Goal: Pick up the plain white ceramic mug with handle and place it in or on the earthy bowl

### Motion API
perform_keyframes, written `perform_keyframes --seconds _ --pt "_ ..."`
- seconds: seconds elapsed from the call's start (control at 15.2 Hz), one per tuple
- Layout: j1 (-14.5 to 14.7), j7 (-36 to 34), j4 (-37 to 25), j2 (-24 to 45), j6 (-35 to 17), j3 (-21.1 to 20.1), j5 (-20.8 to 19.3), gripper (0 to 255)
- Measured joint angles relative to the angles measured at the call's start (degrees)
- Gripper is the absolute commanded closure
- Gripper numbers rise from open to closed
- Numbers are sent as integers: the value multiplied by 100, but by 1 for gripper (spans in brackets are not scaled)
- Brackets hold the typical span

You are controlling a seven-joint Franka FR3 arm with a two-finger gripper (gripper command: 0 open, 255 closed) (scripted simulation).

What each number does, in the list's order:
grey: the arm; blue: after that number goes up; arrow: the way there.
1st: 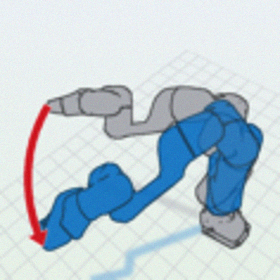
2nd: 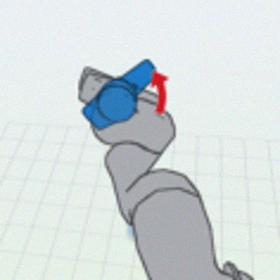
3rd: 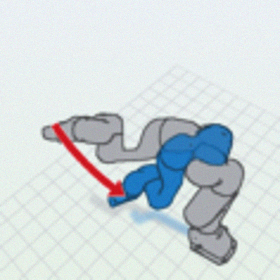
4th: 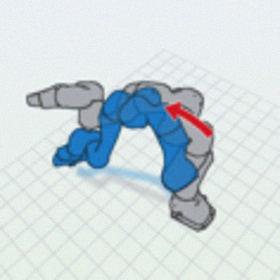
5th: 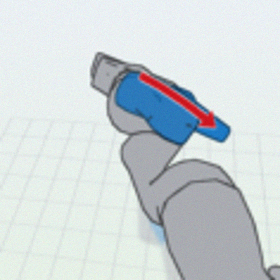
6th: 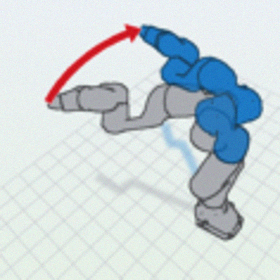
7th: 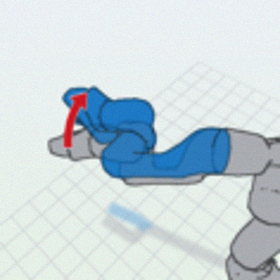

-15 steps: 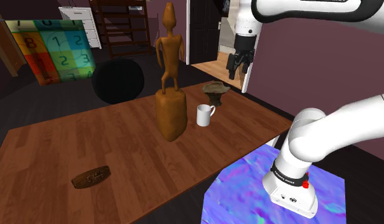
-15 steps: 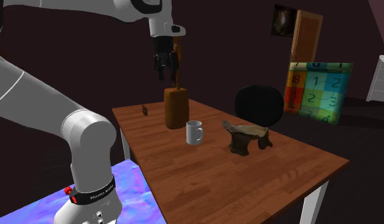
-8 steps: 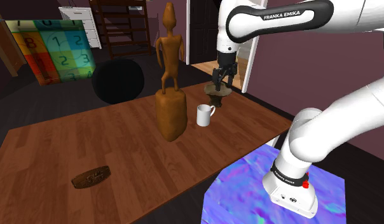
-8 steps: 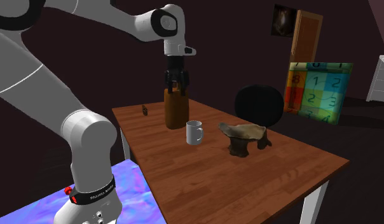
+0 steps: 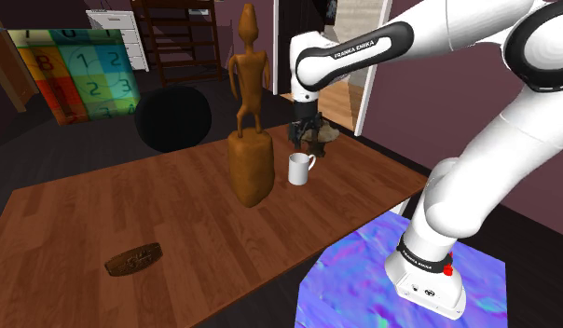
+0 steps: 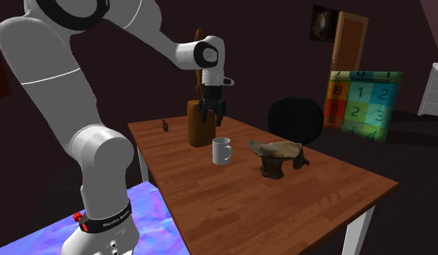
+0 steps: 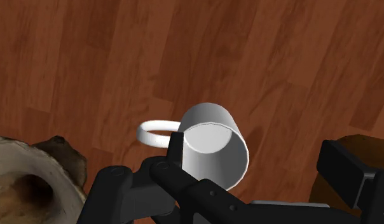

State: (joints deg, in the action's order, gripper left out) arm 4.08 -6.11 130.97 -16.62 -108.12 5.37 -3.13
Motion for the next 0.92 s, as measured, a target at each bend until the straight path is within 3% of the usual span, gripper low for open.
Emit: perform_keyframes --seconds 0.46,0.92 --pt "79 183 -482 1385 -568 9 193 0" --pt "73 211 -133 1609 -1120 18 211 0"
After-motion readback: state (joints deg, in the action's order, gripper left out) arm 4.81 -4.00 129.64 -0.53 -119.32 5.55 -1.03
